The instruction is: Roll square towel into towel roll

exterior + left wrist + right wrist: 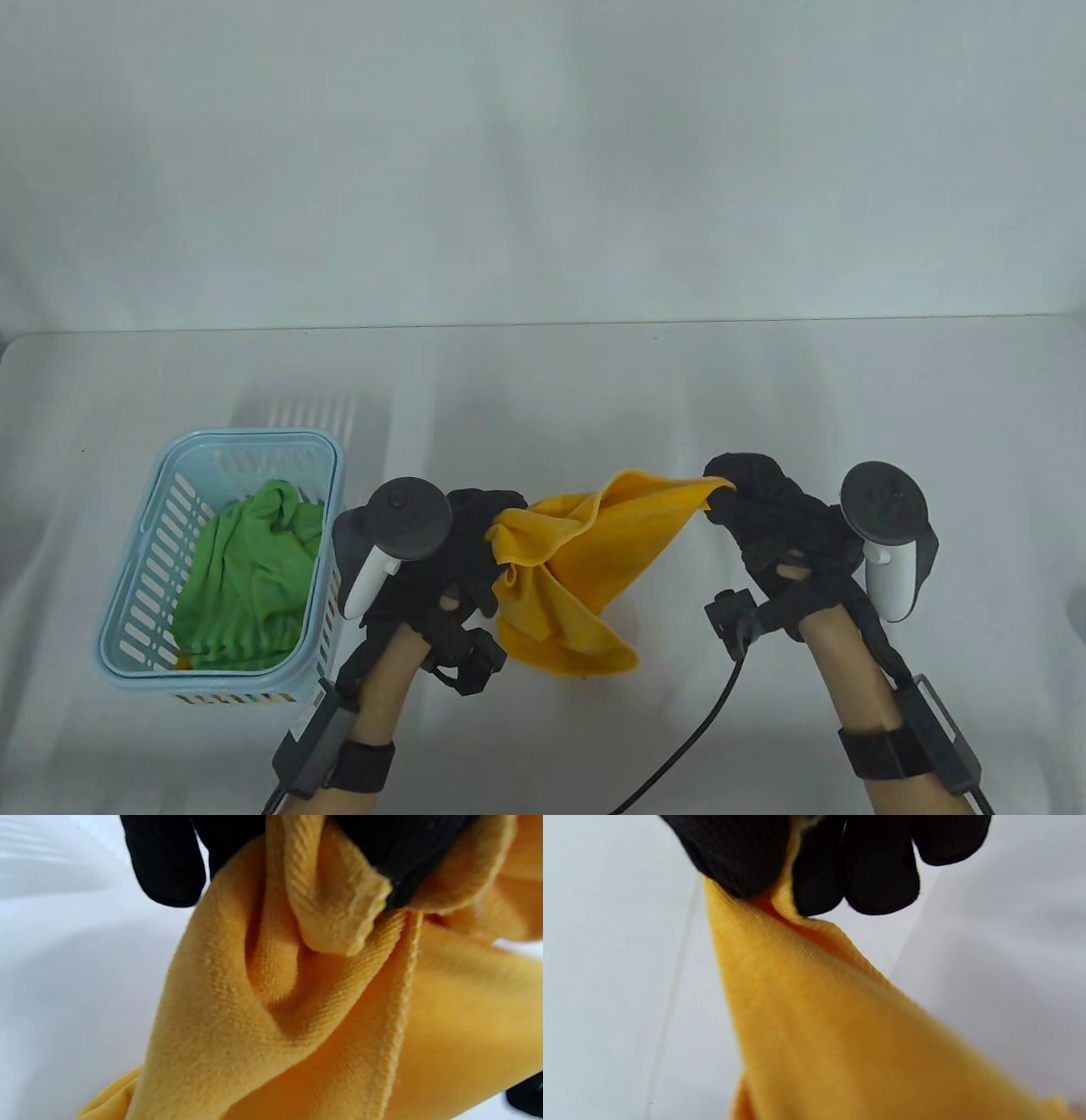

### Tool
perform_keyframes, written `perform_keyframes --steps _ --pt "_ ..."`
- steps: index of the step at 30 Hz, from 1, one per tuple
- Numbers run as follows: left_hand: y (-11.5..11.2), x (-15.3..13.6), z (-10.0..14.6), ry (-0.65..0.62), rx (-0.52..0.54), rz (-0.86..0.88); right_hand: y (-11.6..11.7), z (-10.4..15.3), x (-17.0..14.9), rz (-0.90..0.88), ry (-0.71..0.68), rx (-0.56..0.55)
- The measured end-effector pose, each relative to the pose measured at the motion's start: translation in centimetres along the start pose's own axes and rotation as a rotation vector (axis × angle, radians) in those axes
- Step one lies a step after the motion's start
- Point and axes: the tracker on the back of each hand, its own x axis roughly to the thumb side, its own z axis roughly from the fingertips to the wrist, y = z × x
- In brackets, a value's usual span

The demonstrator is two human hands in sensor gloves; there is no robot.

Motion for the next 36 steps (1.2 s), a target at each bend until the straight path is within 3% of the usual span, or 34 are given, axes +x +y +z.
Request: perform_keyframes --steps 7,13,18,27,36 --pt "-1.4 -1.8 -0.8 0.103 -0.051 0.011 0.5 -0.4 6.6 0.059 -0.047 -0.012" --pt "-2.0 -3.0 -1.3 0.182 -0.079 0.004 0.3 -0.7 10.0 0.121 -0.062 -0.031" --pt "-2.6 -3.4 -1.6 0.2 -0.113 -0.02 0.0 -0.8 11.4 0.165 -0.05 -0.014" --pt "-5.5 -2.6 -1.8 0.137 -0.225 -0.249 -0.4 -0.1 12.6 0.236 -0.038 -0.024" --pt "-10.3 0.3 -1.4 0.123 -0.116 -0.424 0.2 0.8 12.6 0.256 -0.043 -0.004"
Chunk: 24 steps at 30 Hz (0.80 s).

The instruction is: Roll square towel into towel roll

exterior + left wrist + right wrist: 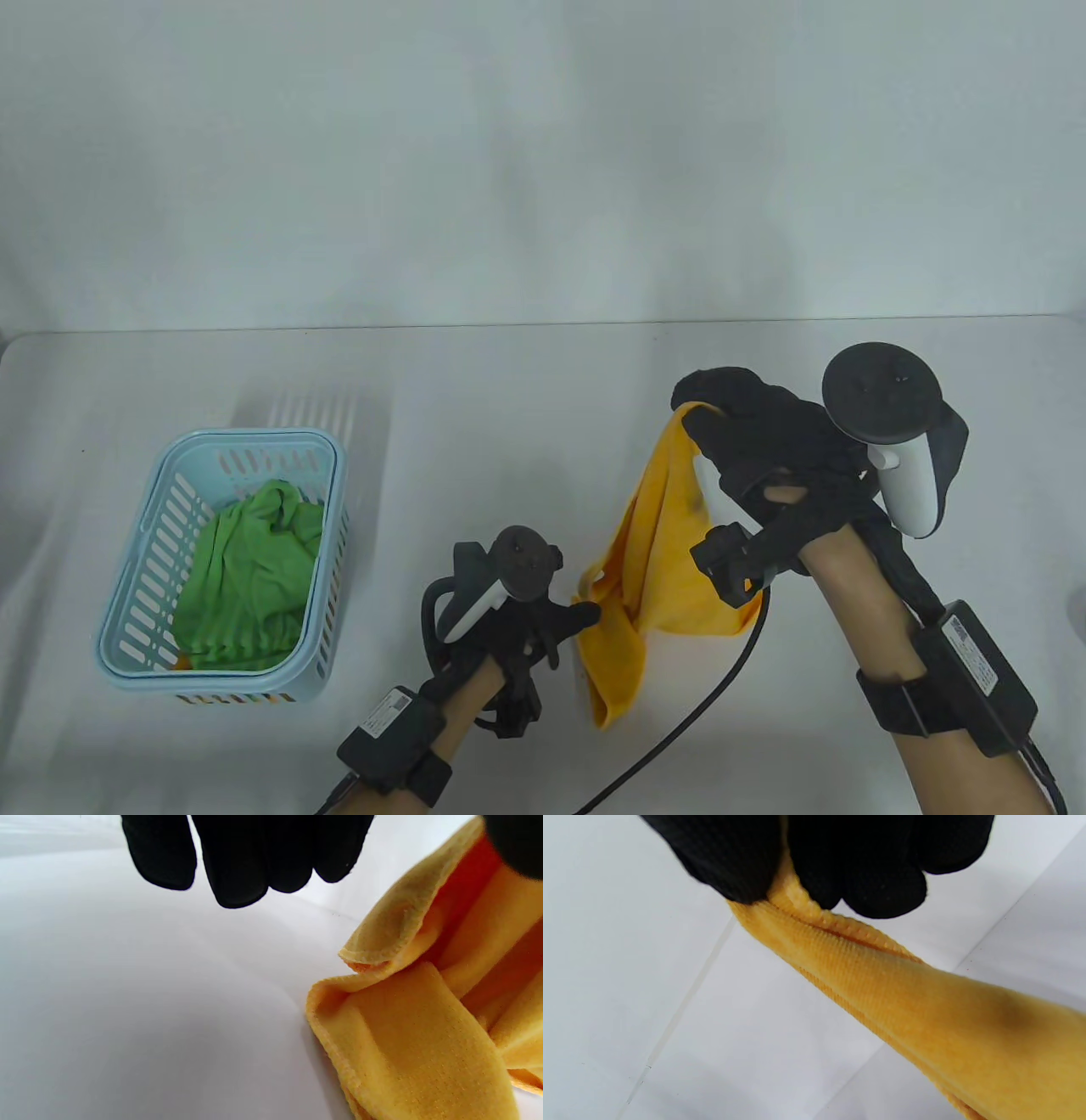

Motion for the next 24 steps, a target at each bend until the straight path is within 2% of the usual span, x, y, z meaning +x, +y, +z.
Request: perform_keyframes --steps 6,8,16,24 --pt "-1.6 1.9 -0.2 0.046 0.149 -0.166 0.0 0.3 -0.2 -0.012 0.006 0.006" --pt "-1.8 2.0 -0.3 0.038 0.157 -0.192 -0.1 0.3 -0.2 -0.02 0.004 0.008" --pt "-0.8 0.4 -0.6 0.073 0.152 -0.061 -0.8 0.3 -0.6 -0.042 0.011 0.005" --pt "0.5 -1.7 -0.7 0.102 0.125 0.119 -3.1 0.5 -1.6 0.0 0.032 -0.052"
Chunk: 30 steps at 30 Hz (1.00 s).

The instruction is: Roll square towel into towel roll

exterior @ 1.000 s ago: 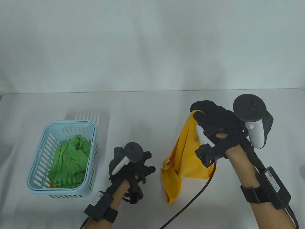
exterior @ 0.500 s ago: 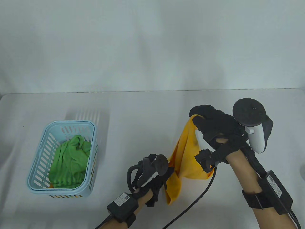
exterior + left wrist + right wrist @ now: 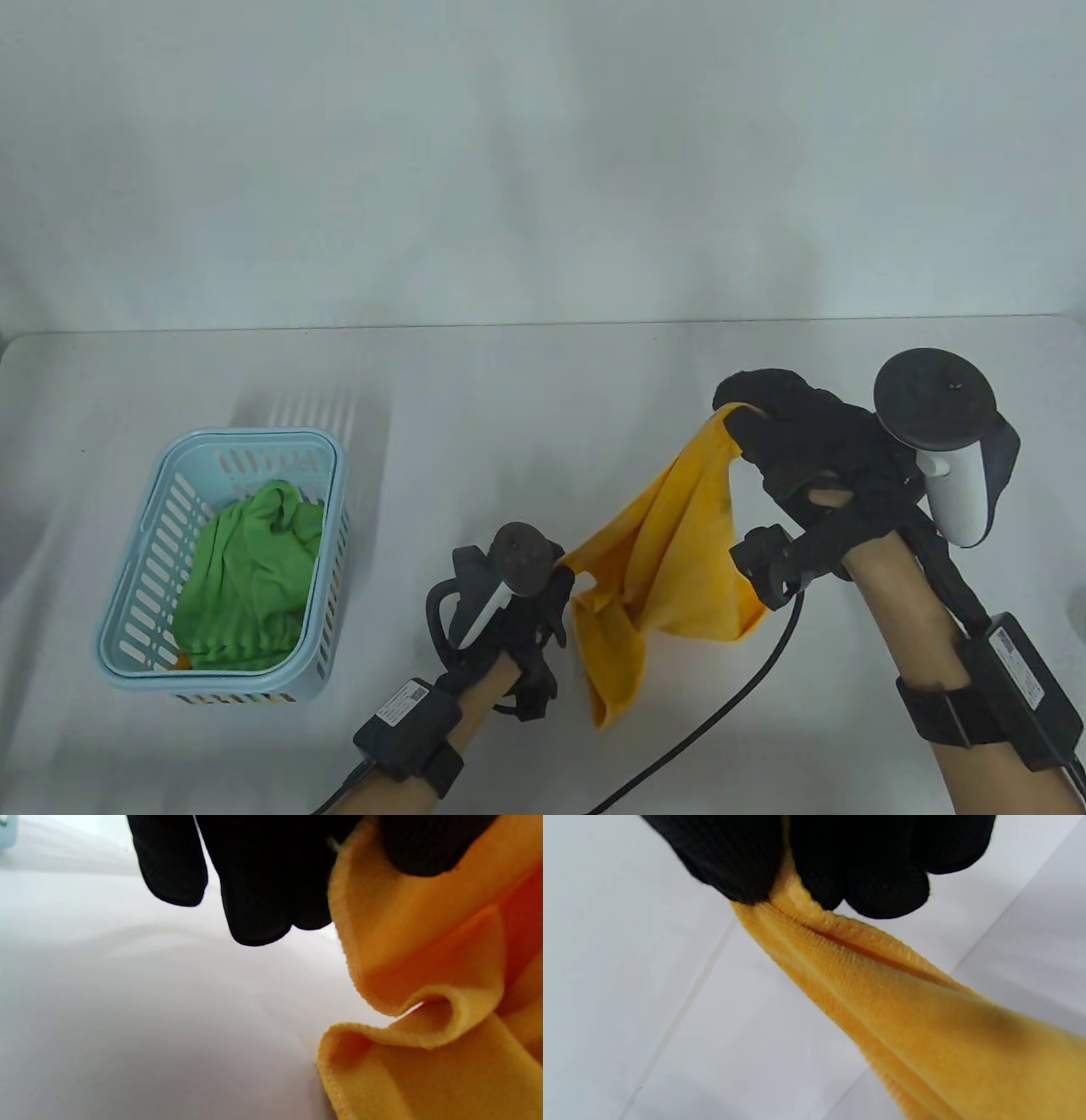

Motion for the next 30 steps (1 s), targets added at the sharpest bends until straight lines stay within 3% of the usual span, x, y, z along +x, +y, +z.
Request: perform_keyframes --steps 6,9,13,20,25,30 --pt "2.5 -1.8 0.1 0.067 0.041 0.161 -2.7 0.1 -1.9 0.069 0.051 -0.074" --pt "4.1 -2.4 0.8 0.095 0.06 0.253 -4.0 0.3 -2.9 0.226 0.053 -0.161" --pt "8.3 -2.6 1.6 0.073 0.148 0.238 -5.4 0.2 -4.3 0.408 0.082 -0.231" --pt "17.1 -1.9 2.7 -0.047 0.201 0.27 -6.1 0.0 -6.1 0.398 0.114 -0.26" --pt "21.5 -0.8 3.6 -0.097 0.196 0.354 -6.9 0.1 -5.6 0.281 0.086 -0.322" --pt "24.8 0.0 4.6 -0.146 0.224 0.369 -8.2 1.0 -4.4 0.129 0.043 -0.314"
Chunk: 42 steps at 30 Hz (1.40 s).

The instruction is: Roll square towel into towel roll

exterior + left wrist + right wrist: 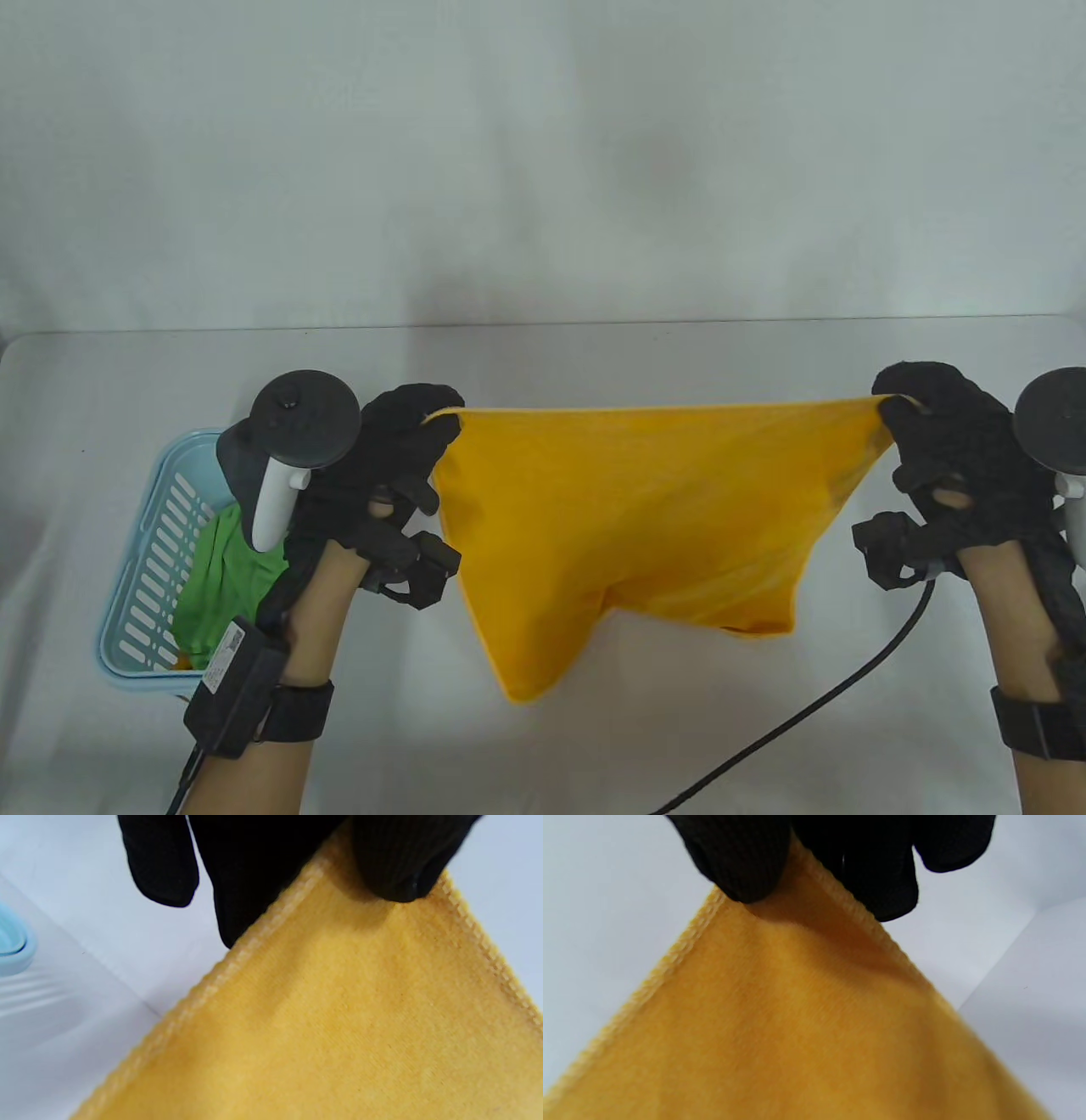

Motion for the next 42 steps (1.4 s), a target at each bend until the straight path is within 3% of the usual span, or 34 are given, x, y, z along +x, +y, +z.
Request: perform_keyframes --steps 10,15,19,24,28,33,37,42 --pt "5.2 2.8 2.2 -0.171 0.018 0.051 -3.5 2.7 2.5 -0.195 -0.119 0.011" --pt "6.8 3.7 1.4 -0.176 0.063 0.066 -3.8 1.5 4.2 -0.172 -0.137 -0.018" --pt "6.0 2.7 -1.3 -0.087 0.045 0.019 -1.3 -1.4 4.0 -0.1 -0.067 -0.009" --pt "2.7 -0.8 -6.1 0.123 0.019 -0.095 4.5 -6.2 2.0 0.072 0.068 0.018" --pt "1.0 -1.9 -8.2 0.204 0.048 -0.108 6.9 -8.6 1.1 0.076 0.122 0.009" --pt "2.2 0.5 -8.4 0.1 0.121 -0.082 5.6 -9.5 1.4 -0.093 0.168 -0.067" --pt "3.6 2.5 -7.9 0.033 0.128 -0.086 3.6 -9.2 1.7 -0.156 0.116 -0.074" --pt "1.2 0.4 -7.5 0.068 0.008 -0.116 4.2 -8.4 -0.6 -0.067 0.147 -0.005"
